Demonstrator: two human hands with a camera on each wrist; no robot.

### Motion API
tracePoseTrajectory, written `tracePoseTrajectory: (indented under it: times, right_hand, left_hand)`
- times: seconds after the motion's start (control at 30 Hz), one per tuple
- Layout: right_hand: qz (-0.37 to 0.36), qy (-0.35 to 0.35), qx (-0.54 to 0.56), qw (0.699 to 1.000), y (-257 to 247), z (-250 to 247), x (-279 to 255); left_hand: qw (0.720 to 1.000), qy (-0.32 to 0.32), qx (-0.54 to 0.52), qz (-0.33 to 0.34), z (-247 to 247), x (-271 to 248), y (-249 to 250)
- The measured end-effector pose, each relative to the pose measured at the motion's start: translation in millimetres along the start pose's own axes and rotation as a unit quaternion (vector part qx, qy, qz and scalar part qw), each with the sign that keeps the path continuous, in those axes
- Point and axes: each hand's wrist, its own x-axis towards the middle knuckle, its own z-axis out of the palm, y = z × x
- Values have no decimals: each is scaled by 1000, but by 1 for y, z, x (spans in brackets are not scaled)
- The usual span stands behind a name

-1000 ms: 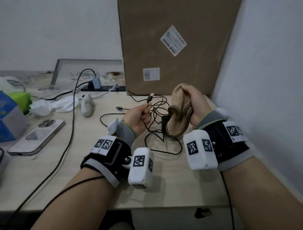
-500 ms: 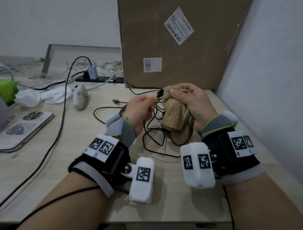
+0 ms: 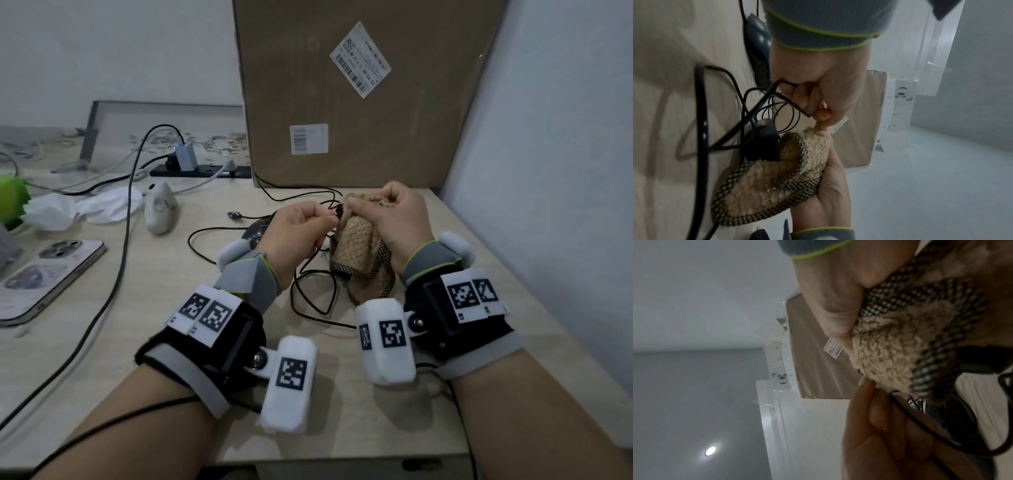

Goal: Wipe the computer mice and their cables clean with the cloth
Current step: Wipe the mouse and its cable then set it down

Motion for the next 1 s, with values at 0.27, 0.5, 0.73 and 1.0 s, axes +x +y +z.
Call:
tracePoseTrajectory:
  times: [0.27, 0.5, 0.73, 1.0]
  right_hand:
    - [66, 30, 135, 988, 0, -8, 6]
    - [87, -51, 182, 978, -5, -6, -1]
    - [45, -95, 103, 989, -2, -2, -5]
    - [-2, -69, 19, 997, 2, 0, -5]
  left_hand:
    - [993, 53, -100, -43, -3, 2, 2]
    - [993, 67, -83, -47, -4, 2, 0]
    - [994, 82, -59, -46, -3, 2, 1]
    - [998, 38, 55, -10, -1, 0, 0]
